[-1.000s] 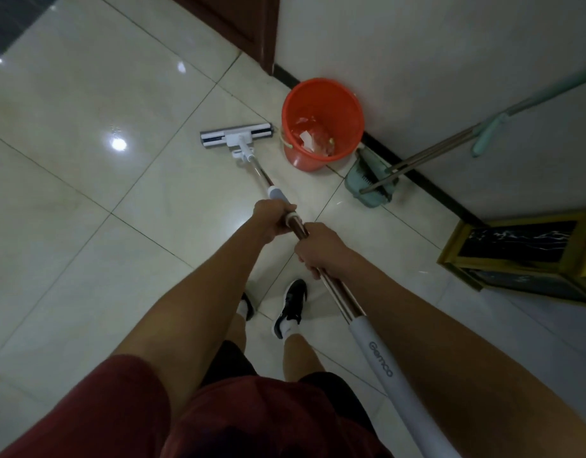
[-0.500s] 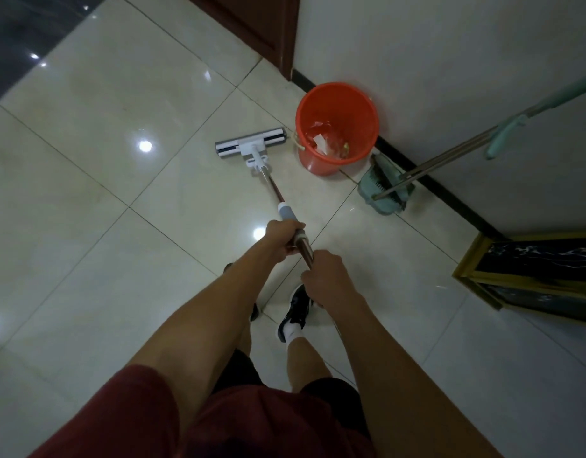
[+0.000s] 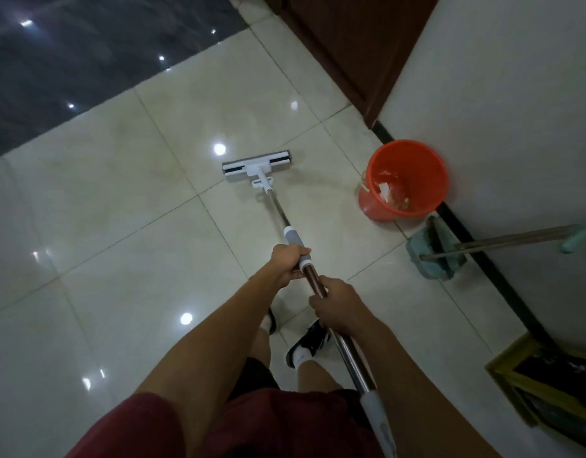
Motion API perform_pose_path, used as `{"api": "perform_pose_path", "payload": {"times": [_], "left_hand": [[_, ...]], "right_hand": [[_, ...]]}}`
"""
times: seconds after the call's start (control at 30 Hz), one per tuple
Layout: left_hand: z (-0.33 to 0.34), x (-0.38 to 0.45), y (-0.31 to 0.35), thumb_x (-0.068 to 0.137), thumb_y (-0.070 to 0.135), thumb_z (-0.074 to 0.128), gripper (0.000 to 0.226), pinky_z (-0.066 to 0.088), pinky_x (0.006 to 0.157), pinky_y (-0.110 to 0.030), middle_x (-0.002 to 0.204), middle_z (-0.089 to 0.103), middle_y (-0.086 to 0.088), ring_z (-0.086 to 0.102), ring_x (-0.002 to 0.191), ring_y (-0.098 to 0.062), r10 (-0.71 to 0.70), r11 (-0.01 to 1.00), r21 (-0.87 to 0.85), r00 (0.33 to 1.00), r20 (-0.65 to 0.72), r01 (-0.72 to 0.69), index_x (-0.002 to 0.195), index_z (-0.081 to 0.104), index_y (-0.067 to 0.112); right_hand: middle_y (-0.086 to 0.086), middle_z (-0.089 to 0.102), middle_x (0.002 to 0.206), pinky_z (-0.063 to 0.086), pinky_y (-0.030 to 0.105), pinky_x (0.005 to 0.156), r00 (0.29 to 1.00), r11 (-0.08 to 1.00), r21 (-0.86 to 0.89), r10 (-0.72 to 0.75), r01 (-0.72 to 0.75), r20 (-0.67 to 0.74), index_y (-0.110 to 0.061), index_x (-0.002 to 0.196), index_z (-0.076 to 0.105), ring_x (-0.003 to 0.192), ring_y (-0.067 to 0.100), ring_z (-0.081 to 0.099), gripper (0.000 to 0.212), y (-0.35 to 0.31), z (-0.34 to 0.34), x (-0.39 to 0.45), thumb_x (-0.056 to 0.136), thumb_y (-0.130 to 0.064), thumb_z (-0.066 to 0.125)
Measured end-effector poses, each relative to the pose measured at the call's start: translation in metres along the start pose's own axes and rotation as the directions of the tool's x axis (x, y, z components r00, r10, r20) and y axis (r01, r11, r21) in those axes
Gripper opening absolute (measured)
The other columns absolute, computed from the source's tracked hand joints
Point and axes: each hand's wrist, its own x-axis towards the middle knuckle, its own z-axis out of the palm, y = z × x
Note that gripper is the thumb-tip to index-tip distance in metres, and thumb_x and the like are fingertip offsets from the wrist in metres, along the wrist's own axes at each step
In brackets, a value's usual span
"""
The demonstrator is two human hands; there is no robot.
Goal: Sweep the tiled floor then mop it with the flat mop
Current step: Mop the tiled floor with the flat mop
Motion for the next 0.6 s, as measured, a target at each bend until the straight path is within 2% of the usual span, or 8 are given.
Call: {"api": "perform_pose_path", "payload": {"times": [0.1, 0.23, 0.4, 0.47, 0.53, 0.6], "left_hand": [[-0.041, 0.0, 0.007, 0.091, 0.008, 0.07, 0.031, 0.055, 0.05, -0.034, 0.101, 0.063, -0.019, 0.065, 0.075, -0.026, 0.0, 0.997, -0.081, 0.999, -0.042, -0.003, 0.117, 0.058, -0.005], [-0.103, 0.006, 0.016, 0.092, 0.008, 0.07, 0.035, 0.056, 0.057, -0.038, 0.103, 0.063, -0.02, 0.066, 0.077, -0.028, -0.013, 0.98, -0.199, 0.995, -0.098, -0.007, 0.12, 0.056, -0.008], [-0.188, 0.015, 0.026, 0.09, 0.007, 0.072, 0.04, 0.059, 0.059, -0.039, 0.101, 0.064, -0.022, 0.066, 0.07, -0.028, -0.041, 0.95, -0.313, 0.986, -0.161, -0.011, 0.123, 0.057, -0.01], [-0.221, 0.02, 0.029, 0.09, 0.006, 0.072, 0.039, 0.061, 0.066, -0.043, 0.099, 0.063, -0.024, 0.068, 0.074, -0.032, -0.049, 0.929, -0.369, 0.985, -0.168, -0.017, 0.121, 0.058, -0.013], [-0.251, 0.023, 0.034, 0.09, 0.005, 0.072, 0.031, 0.06, 0.078, -0.051, 0.101, 0.063, -0.025, 0.069, 0.086, -0.038, -0.041, 0.913, -0.406, 0.984, -0.171, -0.032, 0.113, 0.061, -0.013], [-0.275, 0.026, 0.039, 0.091, 0.004, 0.071, 0.027, 0.059, 0.082, -0.052, 0.103, 0.062, -0.025, 0.067, 0.088, -0.038, -0.041, 0.896, -0.442, 0.982, -0.183, -0.044, 0.11, 0.061, -0.012]], "right_hand": [[0.019, 0.067, 0.084, 0.057, 0.038, 0.059, 0.998, 0.999, -0.029, -0.042, 0.043, 0.044, -0.006, 0.092, 0.06, 0.063, 0.026, 0.064, 0.012, -0.03, 0.017, 0.008, 0.084, -0.013, 0.055], [0.018, 0.067, 0.086, 0.059, 0.046, 0.069, 0.991, 0.988, -0.113, -0.09, 0.102, 0.102, -0.005, 0.098, 0.062, 0.077, 0.037, 0.068, 0.018, -0.078, 0.05, 0.023, 0.083, -0.013, 0.054], [0.023, 0.068, 0.087, 0.053, 0.035, 0.061, 0.979, 0.976, -0.177, -0.091, 0.123, 0.182, -0.001, 0.102, 0.063, 0.062, 0.025, 0.058, 0.022, -0.14, 0.099, 0.045, 0.084, -0.009, 0.054], [0.02, 0.067, 0.083, 0.052, 0.032, 0.06, 0.975, 0.968, -0.218, -0.076, 0.122, 0.209, -0.004, 0.102, 0.064, 0.062, 0.024, 0.058, 0.021, -0.165, 0.119, 0.052, 0.084, -0.008, 0.054], [0.012, 0.065, 0.078, 0.05, 0.028, 0.055, 0.97, 0.96, -0.25, -0.066, 0.126, 0.235, -0.009, 0.102, 0.065, 0.06, 0.021, 0.058, 0.021, -0.19, 0.138, 0.062, 0.085, -0.006, 0.054], [0.007, 0.064, 0.077, 0.047, 0.024, 0.049, 0.966, 0.95, -0.281, -0.065, 0.137, 0.251, -0.014, 0.106, 0.065, 0.058, 0.018, 0.059, 0.024, -0.21, 0.154, 0.071, 0.086, -0.006, 0.056]]}}
